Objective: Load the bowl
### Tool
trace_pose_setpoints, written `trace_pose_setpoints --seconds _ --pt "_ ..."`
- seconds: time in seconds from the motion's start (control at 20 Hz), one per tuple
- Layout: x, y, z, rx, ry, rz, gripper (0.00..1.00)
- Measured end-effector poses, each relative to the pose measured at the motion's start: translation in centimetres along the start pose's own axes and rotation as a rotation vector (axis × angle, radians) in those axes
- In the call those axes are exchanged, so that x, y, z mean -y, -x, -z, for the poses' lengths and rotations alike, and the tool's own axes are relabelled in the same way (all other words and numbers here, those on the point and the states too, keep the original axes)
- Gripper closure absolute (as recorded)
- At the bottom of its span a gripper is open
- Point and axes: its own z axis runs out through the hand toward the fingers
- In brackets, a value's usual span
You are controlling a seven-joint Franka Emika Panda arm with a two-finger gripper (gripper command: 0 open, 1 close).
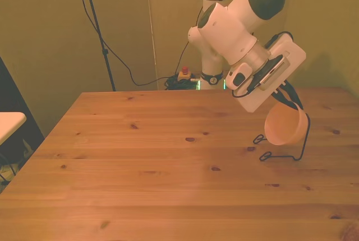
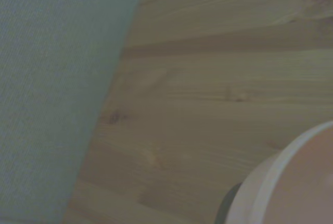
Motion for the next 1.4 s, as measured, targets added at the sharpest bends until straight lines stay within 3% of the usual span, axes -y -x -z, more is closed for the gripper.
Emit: trace_pose_setpoints --seconds 0.75,0.8,1.4 --pt "-2.2 -1.1 -2.2 0.028 0.009 -0.009 1.00" --pt "-2.2 -1.1 -2.3 0.029 0.006 -0.010 0.00" --pt "-2.1 -1.1 -2.2 0.029 -0.005 -0.002 0.00"
